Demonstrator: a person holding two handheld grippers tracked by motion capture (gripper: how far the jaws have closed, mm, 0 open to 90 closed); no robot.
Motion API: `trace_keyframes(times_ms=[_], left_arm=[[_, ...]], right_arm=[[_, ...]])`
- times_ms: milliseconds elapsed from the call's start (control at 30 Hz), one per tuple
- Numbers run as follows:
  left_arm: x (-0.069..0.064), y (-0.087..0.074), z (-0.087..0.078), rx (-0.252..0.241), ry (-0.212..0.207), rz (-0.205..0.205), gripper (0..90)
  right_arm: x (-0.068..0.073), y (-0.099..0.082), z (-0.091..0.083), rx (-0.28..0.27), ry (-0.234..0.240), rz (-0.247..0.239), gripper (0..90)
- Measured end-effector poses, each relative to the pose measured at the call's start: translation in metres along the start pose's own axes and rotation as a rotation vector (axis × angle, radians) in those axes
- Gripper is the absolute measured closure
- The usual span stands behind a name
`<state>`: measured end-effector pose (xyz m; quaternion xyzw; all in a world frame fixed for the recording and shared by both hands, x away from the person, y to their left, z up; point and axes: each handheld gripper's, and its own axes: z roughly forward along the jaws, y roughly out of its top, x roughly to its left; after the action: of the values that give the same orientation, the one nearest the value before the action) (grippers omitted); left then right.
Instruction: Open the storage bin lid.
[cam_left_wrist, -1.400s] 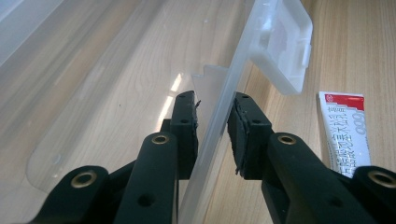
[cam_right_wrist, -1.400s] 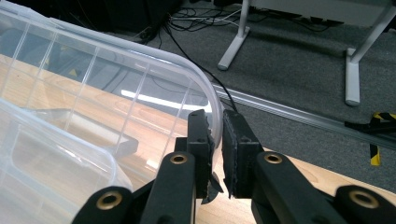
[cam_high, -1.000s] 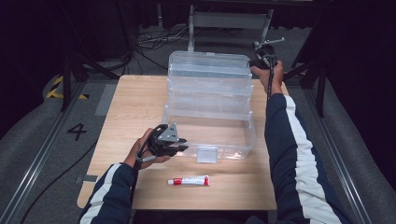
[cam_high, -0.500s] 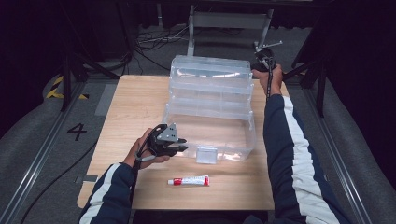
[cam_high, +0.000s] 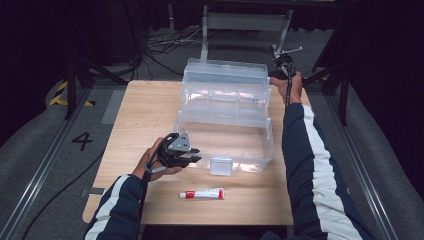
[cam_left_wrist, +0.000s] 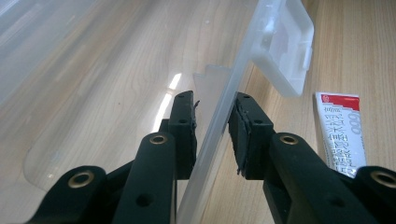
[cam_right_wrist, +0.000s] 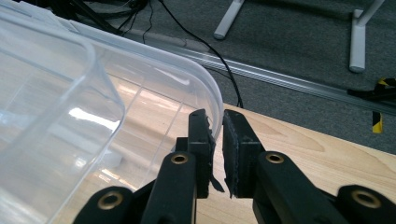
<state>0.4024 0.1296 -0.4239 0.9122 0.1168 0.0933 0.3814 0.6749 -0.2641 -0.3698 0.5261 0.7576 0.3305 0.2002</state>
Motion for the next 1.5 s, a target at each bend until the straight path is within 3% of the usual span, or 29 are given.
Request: trace_keyframes(times_ms=[300, 600, 1500], left_arm=[[0.000, 0.000, 0.000, 0.001, -0.001, 0.000, 72.2], [0.000, 0.000, 0.000, -0.001, -0.002, -0.001, 72.2], [-0.002, 0.003, 0.001, 0.020, 0.011, 0.009, 72.1]], right_arm=[[0.001, 0.000, 0.001, 0.020, -0.017, -0.013, 73.6], [0.002, -0.001, -0.014, 0.009, -0.032, -0.040, 68.0], [0.019, -0.014, -0.061, -0.051, 0.002, -0.155, 66.2]])
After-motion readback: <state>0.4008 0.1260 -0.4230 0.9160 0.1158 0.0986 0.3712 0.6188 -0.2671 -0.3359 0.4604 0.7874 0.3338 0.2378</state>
